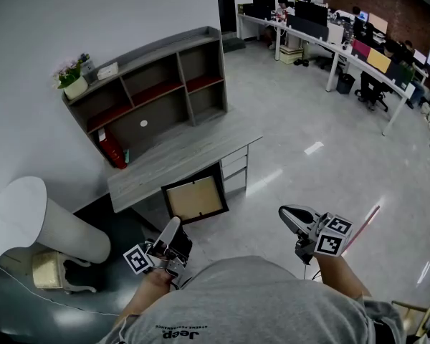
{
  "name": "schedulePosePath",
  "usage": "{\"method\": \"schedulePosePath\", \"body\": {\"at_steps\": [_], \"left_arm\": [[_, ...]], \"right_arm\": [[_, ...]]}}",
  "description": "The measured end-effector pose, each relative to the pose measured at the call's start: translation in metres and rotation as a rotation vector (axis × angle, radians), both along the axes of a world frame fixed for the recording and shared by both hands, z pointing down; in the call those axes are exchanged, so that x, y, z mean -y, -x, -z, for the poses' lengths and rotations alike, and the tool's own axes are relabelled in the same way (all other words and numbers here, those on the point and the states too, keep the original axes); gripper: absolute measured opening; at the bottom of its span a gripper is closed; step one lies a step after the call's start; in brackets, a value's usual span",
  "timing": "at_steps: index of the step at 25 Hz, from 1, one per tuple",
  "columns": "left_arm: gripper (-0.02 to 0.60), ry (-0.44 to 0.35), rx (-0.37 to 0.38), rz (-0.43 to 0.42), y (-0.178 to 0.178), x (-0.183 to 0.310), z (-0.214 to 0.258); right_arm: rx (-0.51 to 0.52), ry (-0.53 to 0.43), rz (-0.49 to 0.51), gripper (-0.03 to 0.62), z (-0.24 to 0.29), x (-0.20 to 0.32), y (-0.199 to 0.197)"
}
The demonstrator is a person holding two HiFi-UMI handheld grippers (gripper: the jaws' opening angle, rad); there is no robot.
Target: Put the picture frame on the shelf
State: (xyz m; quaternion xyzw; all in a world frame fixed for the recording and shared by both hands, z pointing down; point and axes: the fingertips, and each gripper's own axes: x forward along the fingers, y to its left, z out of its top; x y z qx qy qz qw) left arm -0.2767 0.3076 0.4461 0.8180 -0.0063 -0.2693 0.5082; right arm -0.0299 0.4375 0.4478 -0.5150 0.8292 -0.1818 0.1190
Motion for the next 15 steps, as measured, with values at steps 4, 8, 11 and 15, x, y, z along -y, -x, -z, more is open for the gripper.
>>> {"method": "schedulePosePath", "body": {"at_steps": [4, 8, 11, 15], "left_arm": [[0.087, 0.008, 0.008, -0.024, -0.015, 0.004, -0.005], [0.087, 0.019, 0.01, -0.049, -0.029, 0.015, -0.009], [0.087, 0.032, 0.009, -0.067, -0.036, 0.032, -0.016], [0.087, 0.056, 0.004, -0.092, -0.041, 0.068, -0.025]], "right_arm": [[0.008, 0.009, -0.012, 0.017, -0.006, 0.0, -0.01], [0.018, 0.024, -0.033, 0.017, -0.011, 0.006, -0.02], [0.013, 0.04, -0.041, 0.017, -0.016, 0.019, -0.022], [0.005, 0.057, -0.063, 0.017, -0.02, 0.051, -0.025]]}}
